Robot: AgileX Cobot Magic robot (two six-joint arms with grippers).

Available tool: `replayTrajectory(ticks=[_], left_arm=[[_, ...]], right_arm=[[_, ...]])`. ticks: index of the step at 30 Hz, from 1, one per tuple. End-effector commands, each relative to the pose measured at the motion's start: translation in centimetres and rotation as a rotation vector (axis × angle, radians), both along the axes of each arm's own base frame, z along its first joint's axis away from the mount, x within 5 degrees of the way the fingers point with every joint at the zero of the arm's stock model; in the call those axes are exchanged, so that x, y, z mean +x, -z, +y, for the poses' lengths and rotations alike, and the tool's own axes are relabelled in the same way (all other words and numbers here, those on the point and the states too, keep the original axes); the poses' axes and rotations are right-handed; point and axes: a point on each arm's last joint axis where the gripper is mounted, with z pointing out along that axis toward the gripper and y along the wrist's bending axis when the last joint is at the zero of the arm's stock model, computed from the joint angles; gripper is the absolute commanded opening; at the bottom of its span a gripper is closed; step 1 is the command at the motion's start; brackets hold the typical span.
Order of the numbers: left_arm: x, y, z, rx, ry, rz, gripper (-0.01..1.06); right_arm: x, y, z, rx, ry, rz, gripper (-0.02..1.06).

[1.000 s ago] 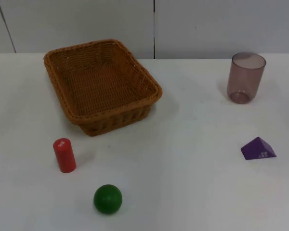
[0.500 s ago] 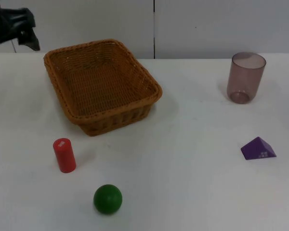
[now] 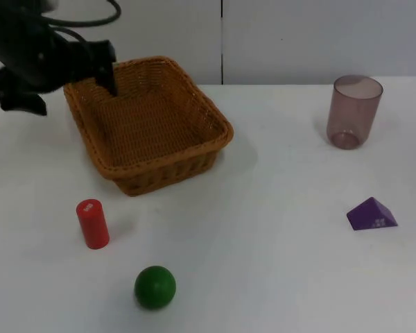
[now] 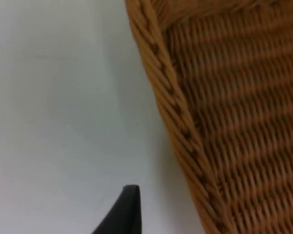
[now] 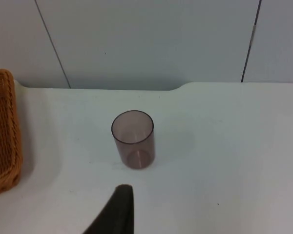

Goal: Pick up the basket with the left hand and place the triangular block into the basket with the right hand.

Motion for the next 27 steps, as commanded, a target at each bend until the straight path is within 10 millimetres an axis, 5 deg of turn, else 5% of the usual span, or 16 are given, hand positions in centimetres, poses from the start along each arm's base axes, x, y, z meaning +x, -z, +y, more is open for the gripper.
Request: replayTrajectory(ticks=[1,12,22,25,27], left_arm=[[0.6,0.4,-0.3,-0.017,-0.003,0.009,1.05],[3.6,4.2,-1.3,-0.101,-0.024,0.138,1.05],[3.4,6.0,-1.4,-0.114,-0.039,0.211,1.04],[3.4,6.0,-1.4,-0.114,-0.039,0.211,0.98],[3.4,6.0,-1.3,-0.108,-0.036,0.211,0.79]], right_arm=[[-0.1,-0.2,0.0,-0.017,-0.004,0.002,1.05],[-0.1,-0.2,0.0,-0.025,-0.006,0.001,1.05],[-0.1,-0.2,-0.1,-0.035,-0.005,0.0,1.05],[-0.1,-0.2,-0.1,-0.035,-0.005,0.0,1.05],[-0.1,-0.2,-0.1,-0.035,-0.005,0.0,1.05]])
